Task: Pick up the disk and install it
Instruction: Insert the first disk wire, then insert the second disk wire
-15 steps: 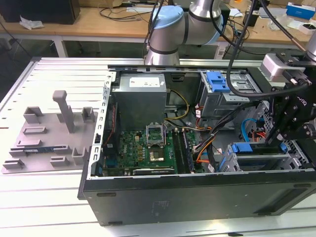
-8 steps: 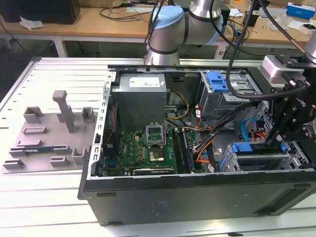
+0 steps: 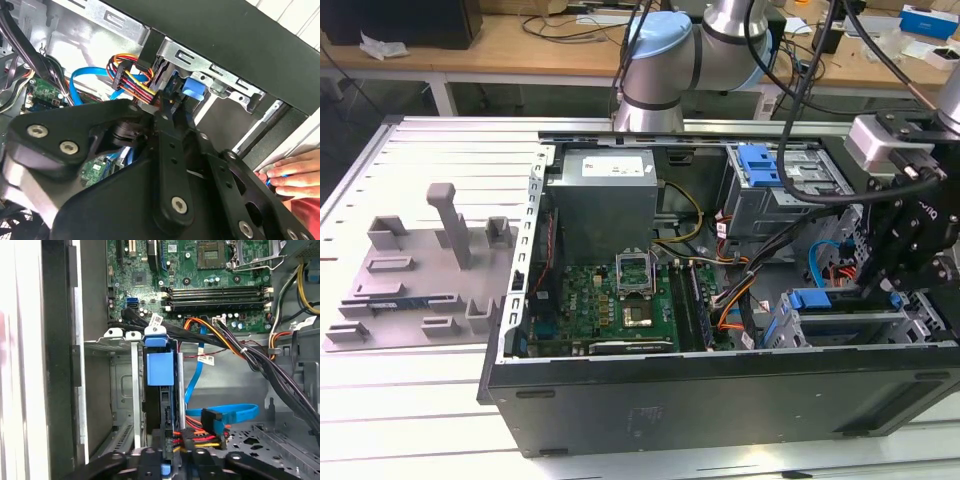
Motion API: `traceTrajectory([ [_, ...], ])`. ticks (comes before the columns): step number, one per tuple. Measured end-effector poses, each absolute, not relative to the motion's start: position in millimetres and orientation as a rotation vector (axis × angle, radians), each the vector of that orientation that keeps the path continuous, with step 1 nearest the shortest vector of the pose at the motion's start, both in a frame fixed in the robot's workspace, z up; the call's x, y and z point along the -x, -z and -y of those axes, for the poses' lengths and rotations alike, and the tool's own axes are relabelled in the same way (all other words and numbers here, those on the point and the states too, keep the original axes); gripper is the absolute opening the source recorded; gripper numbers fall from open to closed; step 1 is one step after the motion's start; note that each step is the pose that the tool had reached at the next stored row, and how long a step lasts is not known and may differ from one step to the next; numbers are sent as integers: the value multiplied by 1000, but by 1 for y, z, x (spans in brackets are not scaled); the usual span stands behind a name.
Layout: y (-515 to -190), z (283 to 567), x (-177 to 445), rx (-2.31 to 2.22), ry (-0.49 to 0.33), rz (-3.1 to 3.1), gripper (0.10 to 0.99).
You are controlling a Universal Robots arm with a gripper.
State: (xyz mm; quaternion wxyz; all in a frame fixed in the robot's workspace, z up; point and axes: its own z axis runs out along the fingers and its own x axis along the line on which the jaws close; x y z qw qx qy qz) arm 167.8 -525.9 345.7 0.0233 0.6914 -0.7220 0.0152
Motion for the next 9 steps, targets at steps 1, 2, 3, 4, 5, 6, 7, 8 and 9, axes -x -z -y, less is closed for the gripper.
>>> traceTrajectory([
  [1, -359, 526, -168, -2140, -47, 2235, 420],
  [2, -370, 526, -168, -2140, -48, 2235, 482],
  [3, -371, 525, -168, -2140, -48, 2234, 482],
  [4, -371, 525, -168, -2139, -49, 2234, 482],
  [5, -371, 525, -168, -2139, -49, 2234, 482],
  [6, -371, 525, -168, -2139, -50, 2234, 482],
  [7, -371, 525, -168, -2139, -50, 2234, 482],
  [8, -371, 525, -168, -2139, -50, 2233, 482],
  [9, -371, 525, -168, -2138, -51, 2233, 482],
])
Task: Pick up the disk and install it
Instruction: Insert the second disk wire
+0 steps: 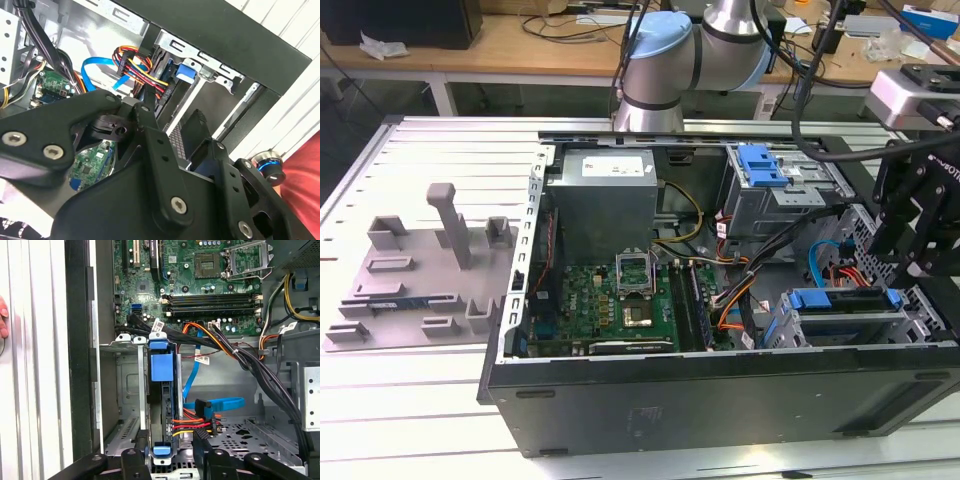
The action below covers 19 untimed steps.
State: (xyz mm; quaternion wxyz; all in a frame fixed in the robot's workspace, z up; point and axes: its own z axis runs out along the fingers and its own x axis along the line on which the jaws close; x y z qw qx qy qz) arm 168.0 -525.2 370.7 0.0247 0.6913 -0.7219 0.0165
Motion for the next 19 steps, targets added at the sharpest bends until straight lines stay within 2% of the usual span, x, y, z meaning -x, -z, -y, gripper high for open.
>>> traceTrajectory([
  [12, -371, 523, -169, -2135, -57, 2229, 482],
  [19, -371, 500, -168, -2070, -167, 2162, 482],
])
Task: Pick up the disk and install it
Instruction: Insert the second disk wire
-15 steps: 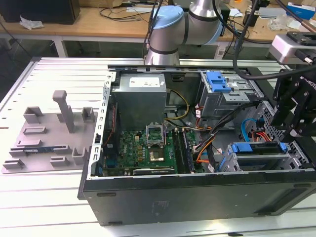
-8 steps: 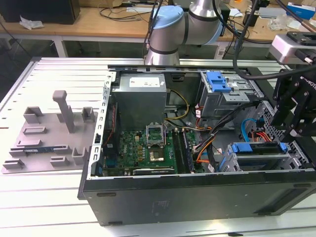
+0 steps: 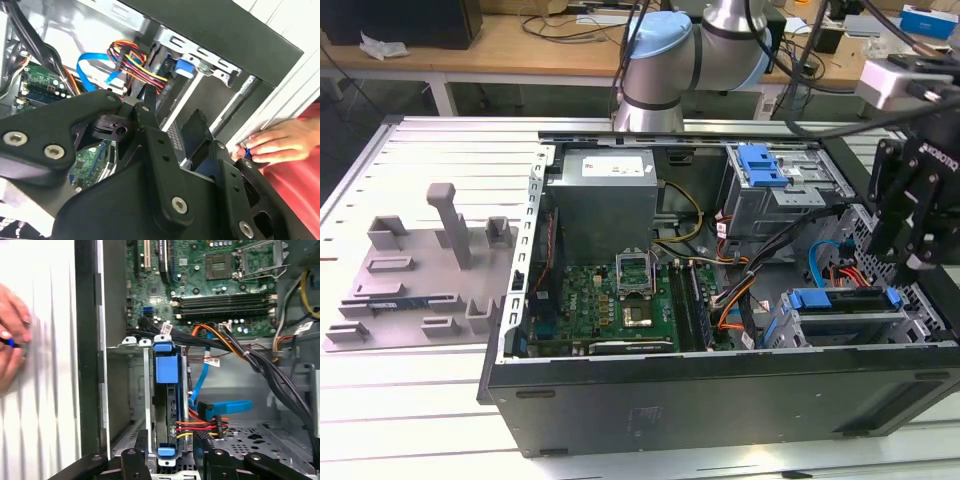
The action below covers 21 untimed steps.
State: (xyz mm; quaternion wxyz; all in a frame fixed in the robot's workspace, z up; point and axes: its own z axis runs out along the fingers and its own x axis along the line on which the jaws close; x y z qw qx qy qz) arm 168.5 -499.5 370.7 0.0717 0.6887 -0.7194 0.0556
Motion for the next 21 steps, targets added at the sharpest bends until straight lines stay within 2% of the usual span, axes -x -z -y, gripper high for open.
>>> traceTrajectory([
  [4, -371, 476, -168, -2045, -216, 2137, 482],
  [6, -371, 459, -168, -2006, -286, 2099, 482],
  [8, -370, 453, -164, -1974, -342, 2067, 482],
  [16, -362, 432, -147, -1930, -413, 2024, 482],
  [18, -361, 432, -147, -1926, -418, 2021, 467],
  [20, -360, 431, -147, -1922, -423, 2019, 329],
  [21, -359, 431, -147, -1919, -425, 2018, 329],
])
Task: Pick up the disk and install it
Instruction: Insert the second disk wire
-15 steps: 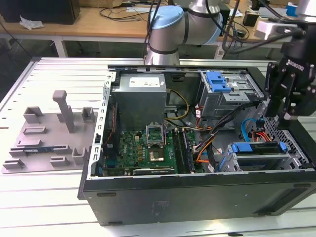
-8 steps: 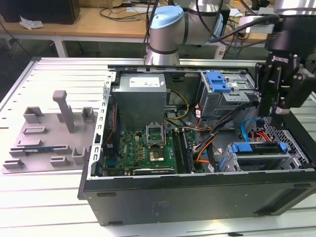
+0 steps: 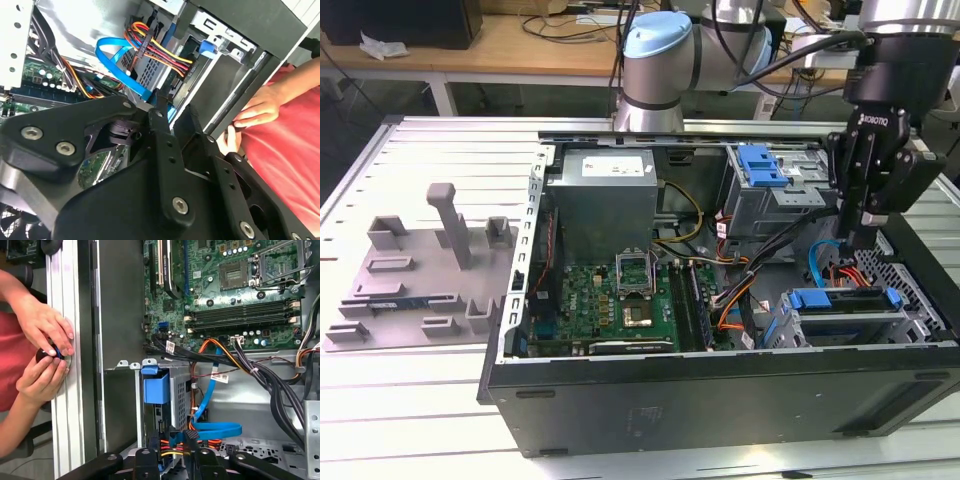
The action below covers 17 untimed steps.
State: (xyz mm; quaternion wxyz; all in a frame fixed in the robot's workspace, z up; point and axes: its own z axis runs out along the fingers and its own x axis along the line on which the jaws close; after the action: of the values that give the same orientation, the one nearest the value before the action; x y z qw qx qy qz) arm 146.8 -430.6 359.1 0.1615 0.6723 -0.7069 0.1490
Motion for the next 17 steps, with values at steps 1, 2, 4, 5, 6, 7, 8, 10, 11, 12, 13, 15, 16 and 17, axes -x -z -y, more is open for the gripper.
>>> traceTrajectory([
  [1, -359, 430, -147, -1916, -428, 2017, 329],
  [2, -358, 429, -147, -1914, -431, 2015, 329],
  [4, -357, 428, -147, -1910, -437, 2012, 329],
  [5, -356, 427, -147, -1907, -440, 2010, 329],
  [6, -355, 427, -147, -1904, -443, 2009, 329],
  [7, -354, 427, -146, -1903, -443, 2010, 329],
  [8, -354, 427, -146, -1902, -443, 2011, 329],
  [10, -354, 427, -145, -1897, -441, 2015, 329],
  [11, -353, 427, -145, -1891, -440, 2019, 329],
  [12, -353, 427, -145, -1887, -439, 2022, 329],
  [13, -353, 427, -145, -1884, -438, 2025, 329],
  [15, -353, 427, -145, -1883, -438, 2026, 329],
  [16, -353, 427, -145, -1883, -438, 2026, 329],
  [17, -353, 427, -145, -1883, -438, 2026, 329],
])
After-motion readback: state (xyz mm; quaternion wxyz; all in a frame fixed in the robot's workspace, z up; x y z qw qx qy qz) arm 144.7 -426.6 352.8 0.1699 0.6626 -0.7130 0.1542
